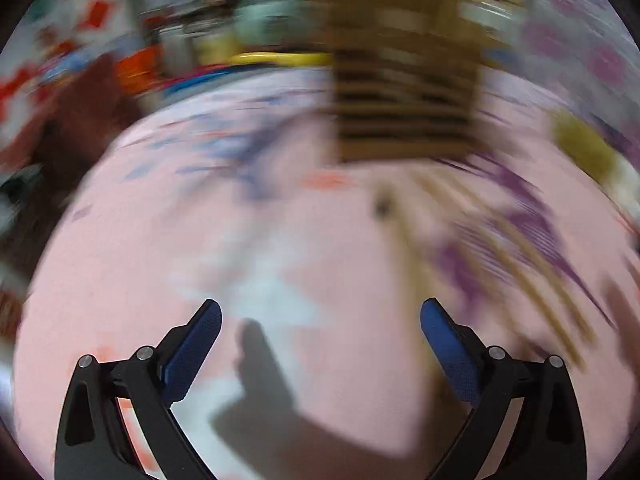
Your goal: Organize utensils
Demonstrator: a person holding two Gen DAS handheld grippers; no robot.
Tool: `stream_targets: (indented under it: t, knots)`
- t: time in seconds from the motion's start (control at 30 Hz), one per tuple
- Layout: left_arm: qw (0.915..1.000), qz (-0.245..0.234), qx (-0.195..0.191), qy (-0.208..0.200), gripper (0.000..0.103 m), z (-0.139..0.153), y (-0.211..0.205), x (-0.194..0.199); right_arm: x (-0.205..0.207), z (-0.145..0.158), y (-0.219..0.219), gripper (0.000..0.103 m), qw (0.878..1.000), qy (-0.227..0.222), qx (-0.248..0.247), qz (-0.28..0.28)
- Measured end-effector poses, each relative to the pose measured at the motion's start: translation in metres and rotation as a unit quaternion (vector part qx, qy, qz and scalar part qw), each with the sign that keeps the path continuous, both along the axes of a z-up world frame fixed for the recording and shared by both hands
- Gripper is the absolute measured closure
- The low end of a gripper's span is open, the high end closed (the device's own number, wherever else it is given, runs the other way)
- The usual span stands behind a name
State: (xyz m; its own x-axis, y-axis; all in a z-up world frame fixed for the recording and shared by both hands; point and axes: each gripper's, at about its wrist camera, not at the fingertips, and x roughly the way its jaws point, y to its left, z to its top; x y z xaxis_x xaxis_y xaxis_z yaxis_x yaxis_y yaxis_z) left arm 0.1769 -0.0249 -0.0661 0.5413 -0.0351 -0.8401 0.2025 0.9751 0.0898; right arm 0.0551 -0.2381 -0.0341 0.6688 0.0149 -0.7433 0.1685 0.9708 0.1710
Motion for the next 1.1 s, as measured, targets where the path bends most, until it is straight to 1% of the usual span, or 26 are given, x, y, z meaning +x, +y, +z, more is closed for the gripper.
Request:
stream_targets:
  t: [0.03,0.13,0.17,0.23,0.27,0.33,0.37,0.4,0.43,0.47,0.5,0.53,0.6,0.63,0.67,0.7,0.73,0.8,0.87,0.93,0.97,1.1]
  knots:
    - [0.9998,0.014,-0.017,0.000,0.006,0.002,0.012,0.004,0.000,0.000,0.000,0.006,1.000,0.000,0.000,0.002]
    - [0.9945,0.008,-0.104,0.014,0.006,0.013,0.030,0.006,0.000,0.000,0.005,0.006,1.000,0.000,-0.007,0.010]
    - [0.9937,-0.001,-0.112,0.010,0.006,0.016,0.029,0.003,0.000,0.000,0.007,0.006,1.000,-0.001,-0.013,0.012]
    - [0.9948,-0.021,-0.100,0.003,0.006,0.018,0.019,-0.003,0.000,0.000,0.009,0.006,1.000,0.000,-0.024,0.015]
    - [0.9949,-0.034,-0.095,0.005,0.006,0.016,0.012,-0.004,0.000,0.000,0.010,0.006,1.000,0.000,-0.026,0.016]
    - [0.9928,-0.069,-0.094,0.026,0.006,0.009,-0.004,-0.009,0.000,-0.001,0.011,0.006,1.000,0.001,-0.026,0.017]
    - [0.9917,-0.087,-0.089,0.033,0.006,0.005,-0.013,-0.012,0.001,-0.002,0.010,0.006,1.000,0.003,-0.026,0.017]
    - [0.9919,-0.095,-0.079,0.032,0.006,0.003,-0.016,-0.016,0.001,-0.002,0.010,0.006,1.000,0.003,-0.025,0.016]
    - [0.9940,-0.097,-0.045,0.020,0.006,0.000,-0.023,-0.018,0.001,-0.002,0.009,0.006,1.000,0.004,-0.024,0.015]
    - [0.9960,-0.089,-0.008,0.005,0.006,-0.003,-0.026,-0.017,0.001,-0.002,0.009,0.006,1.000,0.005,-0.023,0.014]
    - [0.9969,-0.078,0.012,-0.003,0.005,-0.005,-0.024,-0.015,0.001,-0.002,0.008,0.006,1.000,0.005,-0.022,0.014]
    - [0.9984,-0.056,0.010,0.002,0.005,-0.006,-0.016,-0.006,0.001,-0.002,0.008,0.006,1.000,0.005,-0.020,0.014]
    - [0.9996,-0.008,-0.021,0.017,0.005,-0.006,0.008,0.010,0.001,-0.002,0.008,0.006,1.000,0.004,-0.020,0.015]
    - [0.9988,0.023,-0.040,0.019,0.005,-0.004,0.024,0.016,0.001,-0.002,0.008,0.006,1.000,0.004,-0.021,0.015]
    - [0.9980,0.035,-0.049,0.017,0.006,-0.002,0.033,0.019,0.001,-0.002,0.009,0.006,1.000,0.004,-0.022,0.017]
    - [0.9973,0.040,-0.060,0.017,0.006,0.001,0.039,0.020,0.001,-0.003,0.010,0.006,1.000,0.004,-0.022,0.018]
    - [0.9957,0.038,-0.082,0.019,0.006,0.004,0.043,0.019,0.001,-0.003,0.011,0.006,1.000,0.004,-0.023,0.019]
    - [0.9941,0.019,-0.105,0.022,0.006,0.009,0.040,0.016,0.001,-0.003,0.012,0.006,0.999,0.004,-0.027,0.022]
    - [0.9953,0.002,-0.096,0.016,0.006,0.012,0.032,0.009,0.001,-0.003,0.012,0.006,0.999,0.005,-0.029,0.022]
    - [0.9971,-0.005,-0.076,0.008,0.006,0.013,0.025,0.002,0.001,-0.003,0.012,0.006,0.999,0.005,-0.029,0.020]
    - [0.9973,-0.005,-0.073,0.007,0.006,0.014,0.025,0.000,0.001,-0.004,0.011,0.006,0.999,0.006,-0.028,0.018]
    - [0.9959,0.006,-0.090,0.012,0.006,0.014,0.036,-0.009,0.000,-0.005,0.007,0.006,1.000,0.007,-0.020,0.013]
